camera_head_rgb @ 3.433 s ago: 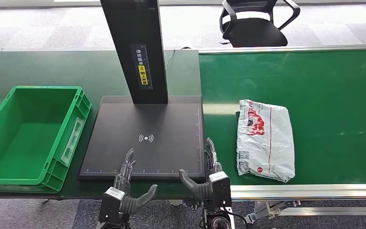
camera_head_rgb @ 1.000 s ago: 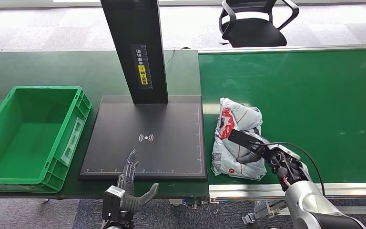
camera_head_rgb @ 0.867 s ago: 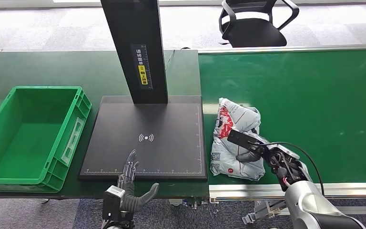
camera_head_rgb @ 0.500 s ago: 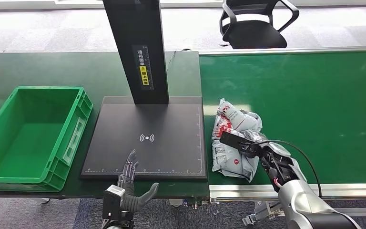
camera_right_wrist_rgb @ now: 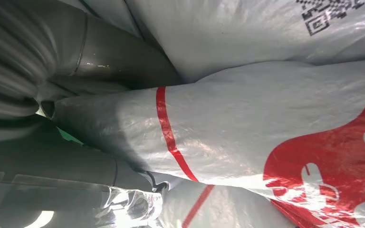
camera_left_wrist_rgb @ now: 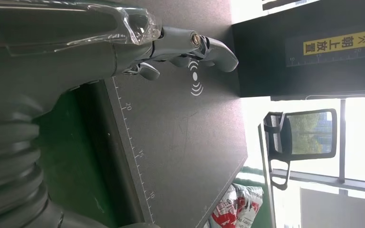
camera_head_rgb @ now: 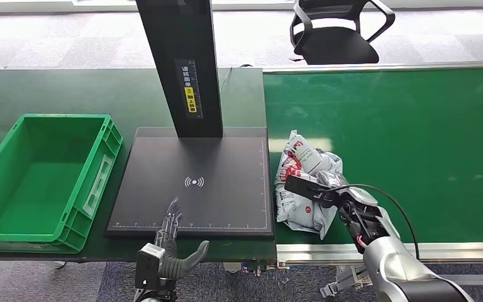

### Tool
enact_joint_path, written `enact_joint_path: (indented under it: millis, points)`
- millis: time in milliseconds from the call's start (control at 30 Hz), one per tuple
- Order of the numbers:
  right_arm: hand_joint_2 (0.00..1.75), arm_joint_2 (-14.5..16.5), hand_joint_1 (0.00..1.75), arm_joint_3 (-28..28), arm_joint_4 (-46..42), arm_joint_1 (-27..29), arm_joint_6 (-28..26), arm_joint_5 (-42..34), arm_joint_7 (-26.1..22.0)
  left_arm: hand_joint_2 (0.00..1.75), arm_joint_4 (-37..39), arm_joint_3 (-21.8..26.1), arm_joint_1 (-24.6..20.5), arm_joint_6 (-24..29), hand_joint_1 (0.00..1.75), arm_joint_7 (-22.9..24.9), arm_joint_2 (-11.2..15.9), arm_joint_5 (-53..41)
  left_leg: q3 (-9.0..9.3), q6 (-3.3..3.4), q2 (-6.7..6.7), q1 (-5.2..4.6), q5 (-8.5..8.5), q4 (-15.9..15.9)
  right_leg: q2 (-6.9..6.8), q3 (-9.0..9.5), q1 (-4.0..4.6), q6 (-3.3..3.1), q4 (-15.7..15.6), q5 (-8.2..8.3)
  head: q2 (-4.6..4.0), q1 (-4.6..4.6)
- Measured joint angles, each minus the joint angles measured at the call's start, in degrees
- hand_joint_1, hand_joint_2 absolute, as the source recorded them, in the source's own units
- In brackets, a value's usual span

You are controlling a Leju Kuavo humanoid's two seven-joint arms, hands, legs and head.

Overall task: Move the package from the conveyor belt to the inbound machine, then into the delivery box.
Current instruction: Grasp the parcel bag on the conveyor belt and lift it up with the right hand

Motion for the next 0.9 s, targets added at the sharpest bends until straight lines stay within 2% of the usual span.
enact_joint_path:
  millis: [100, 167, 300, 333, 400, 433, 500, 567, 633, 900]
  points:
    - [1.75, 0.25, 1.75, 0.51, 0.00, 0.17, -1.19, 0.29, -0.17, 1.75, -0.01, 0.00, 0.01, -0.01, 0.00, 0.01, 0.00, 0.00, -0.02, 0.00, -0.03, 0.00, 0.00, 0.00, -0.02, 0.00, 0.00, 0.00, 0.00, 0.00, 0.00, 0.00]
    - [1.75, 0.57, 1.75, 0.81, -0.04, 0.50, -4.01, -0.29, -1.15, 1.75, -0.17, 0.02, 0.11, -0.07, 0.00, 0.05, 0.00, -0.05, -0.07, 0.00, -0.06, 0.00, 0.01, 0.00, -0.04, -0.01, 0.00, 0.00, 0.01, 0.00, 0.00, 0.00]
    - [1.75, 2.00, 1.73, 0.49, -1.09, 2.30, -16.94, -6.56, -8.88, 1.75, -1.14, 0.25, 0.61, -0.34, 0.00, 0.16, -0.01, -0.76, -0.32, 0.00, -0.04, 0.00, 0.04, 0.00, -0.05, -0.22, 0.00, 0.00, 0.05, 0.03, 0.00, 0.00]
    - [1.75, 2.52, 1.74, -0.16, -2.04, 2.87, -20.88, -10.06, -12.55, 1.75, -1.33, 0.34, 0.72, -0.37, 0.00, 0.10, -0.02, -1.05, -0.39, 0.00, -0.03, 0.00, 0.06, 0.00, -0.04, -0.30, 0.00, 0.00, 0.06, 0.05, 0.00, 0.00]
    - [1.75, 3.61, 1.74, -2.67, -5.95, 4.08, -27.73, -21.81, -21.85, 1.75, -1.51, 0.51, 0.87, 0.06, 0.00, -0.27, -0.07, -1.62, -0.58, -0.01, -0.08, 0.00, 0.11, 0.01, -0.09, -0.49, 0.00, 0.00, 0.07, 0.06, 0.00, -0.02]
    - [1.75, 4.07, 1.73, -4.28, -8.72, 4.56, -29.96, -29.36, -26.06, 1.75, -1.52, 0.58, 0.91, 0.52, 0.00, -0.56, -0.10, -1.78, -0.67, -0.01, -0.13, 0.00, 0.14, 0.01, -0.15, -0.58, 0.00, 0.00, 0.07, 0.06, 0.00, -0.02]
    - [1.75, 4.68, 1.72, -7.02, -14.22, 4.95, -31.67, -42.15, -30.42, 1.75, -1.51, 0.69, 0.98, 1.37, 0.00, -1.05, -0.14, -1.90, -0.79, -0.01, -0.21, 0.00, 0.17, 0.02, -0.25, -0.66, 0.00, 0.01, 0.07, 0.06, 0.00, -0.01]
    - [1.75, 4.90, 1.73, -8.55, -19.50, 5.41, -32.88, -49.03, -31.77, 1.75, -1.52, 0.82, 1.09, 1.99, 0.00, -1.27, -0.15, -1.89, -0.82, -0.01, -0.22, -0.02, 0.16, 0.02, -0.26, -0.68, -0.01, 0.01, 0.06, 0.06, 0.00, 0.01]
    - [1.75, 5.02, 1.74, -9.01, -24.76, 6.58, -35.00, -52.63, -32.46, 1.75, -1.53, 0.87, 1.22, 2.36, 0.00, -1.33, -0.15, -1.88, -0.85, -0.01, -0.18, -0.03, 0.14, 0.02, -0.24, -0.72, -0.02, 0.01, 0.05, 0.06, 0.00, 0.00]
    - [1.75, 5.16, 1.73, -6.31, -38.85, 11.65, -41.71, -59.12, -32.68, 1.75, -1.60, 0.89, 1.54, 3.14, 0.00, -1.47, -0.19, -1.77, -0.91, -0.02, -0.13, -0.02, 0.14, 0.00, -0.23, -0.83, -0.01, 0.00, 0.05, 0.06, 0.00, -0.01]
